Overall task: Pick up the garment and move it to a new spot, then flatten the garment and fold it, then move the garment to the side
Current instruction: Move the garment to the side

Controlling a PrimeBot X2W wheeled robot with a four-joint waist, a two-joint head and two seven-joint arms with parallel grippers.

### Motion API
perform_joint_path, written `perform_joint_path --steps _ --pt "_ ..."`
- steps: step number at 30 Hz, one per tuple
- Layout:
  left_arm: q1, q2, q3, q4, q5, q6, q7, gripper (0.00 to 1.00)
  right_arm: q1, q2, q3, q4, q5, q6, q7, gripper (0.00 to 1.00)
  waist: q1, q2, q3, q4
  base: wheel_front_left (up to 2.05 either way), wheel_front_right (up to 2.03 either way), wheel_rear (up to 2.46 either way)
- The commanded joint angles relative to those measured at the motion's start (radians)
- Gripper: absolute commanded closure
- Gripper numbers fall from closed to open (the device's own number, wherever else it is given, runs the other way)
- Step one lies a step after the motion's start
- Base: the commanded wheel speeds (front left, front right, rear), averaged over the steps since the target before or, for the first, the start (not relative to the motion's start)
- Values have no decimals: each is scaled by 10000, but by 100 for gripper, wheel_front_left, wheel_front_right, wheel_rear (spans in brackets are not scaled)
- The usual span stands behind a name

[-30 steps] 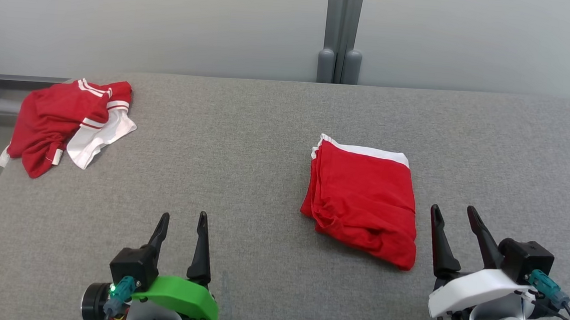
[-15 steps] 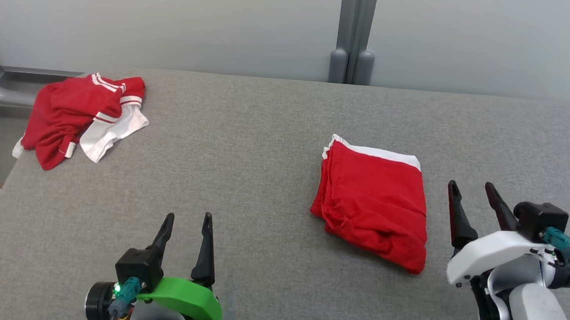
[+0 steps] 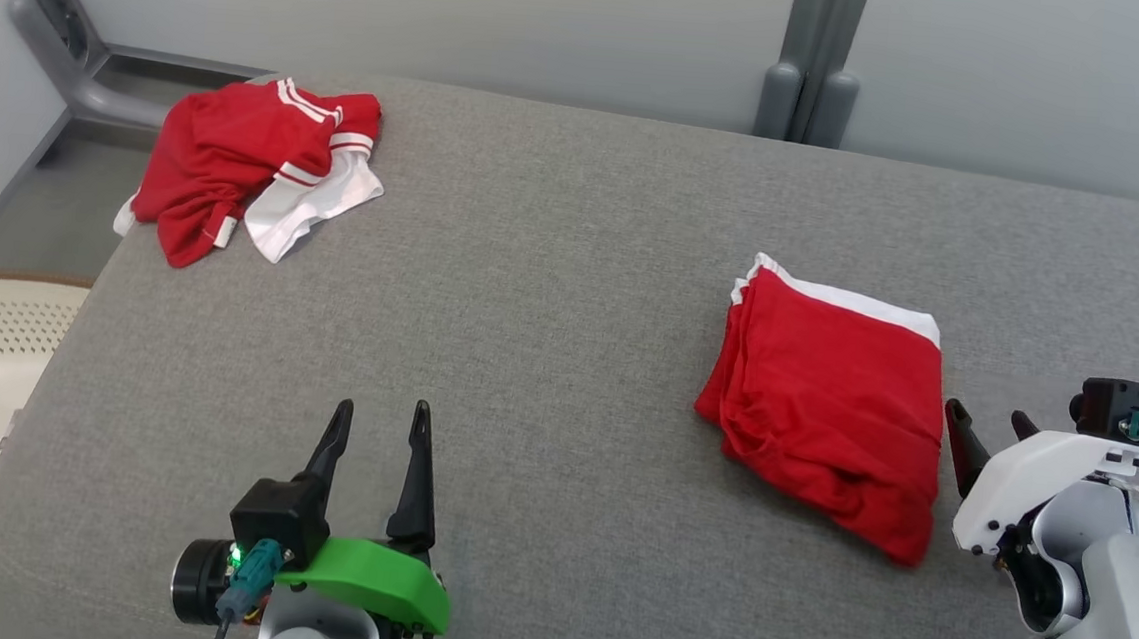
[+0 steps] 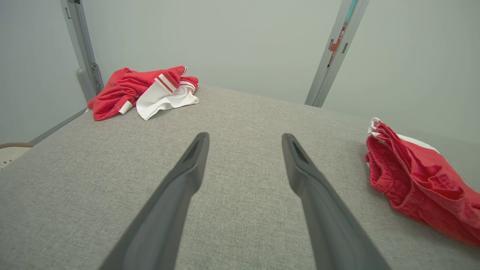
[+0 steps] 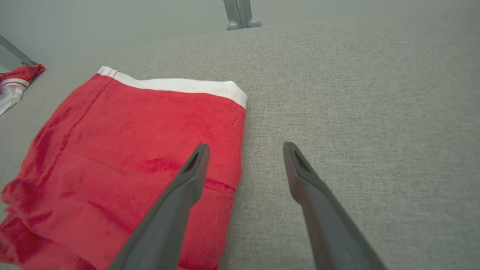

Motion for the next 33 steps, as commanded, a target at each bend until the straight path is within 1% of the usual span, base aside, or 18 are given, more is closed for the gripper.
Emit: perform_joint_path --steps 1,6,12,13,14,16,18,21,24,29,33 --pt "-189 39 -10 -61 11 17 10 0 -233 -115 -12 304 26 -4 42 0 0 -1 506 536 0 0 0" --pt "-229 -1 40 -53 -11 78 5 0 -582 -149 93 1251 223 -4 157 0 0 -1 715 789 0 0 0" --pt "-255 -6 125 -52 15 98 0 0 -953 -257 592 2051 425 -6 223 0 0 -1 836 766 0 0 0" --pt "-280 0 129 -69 41 105 0 0 -1017 -255 709 2146 470 -4 188 20 0 -1 858 712 0 0 0" --pt "-308 9 132 -87 51 67 -1 0 -1091 -250 832 2196 488 -4 118 57 0 -1 882 651 0 0 0" --pt "-337 12 116 -114 76 22 -2 0 -1207 -309 1019 2212 523 -4 -65 76 0 -1 916 523 0 0 0" --pt "-350 8 91 -144 90 -10 -2 0 -1384 -431 1174 2214 522 -4 -340 100 0 -1 971 314 0 0 0" --pt "-474 42 0 -134 167 -61 -1 0 -1607 -605 1490 2042 598 -6 -749 100 0 -1 1116 -144 0 0 0" --pt "-629 27 -93 -128 262 -101 -2 0 -1780 -960 1701 1846 647 -11 -999 100 0 -1 1336 -746 0 0 0" --pt "-1066 -79 -208 -135 383 -190 -3 0 -2025 -1486 1761 1477 783 -11 -1313 100 0 -1 1801 -2018 0 0 0" --pt "-1448 -36 -310 -122 531 -271 1 0 -2207 -1632 1681 1229 885 -11 -1548 100 0 -1 2228 -3077 0 0 0"
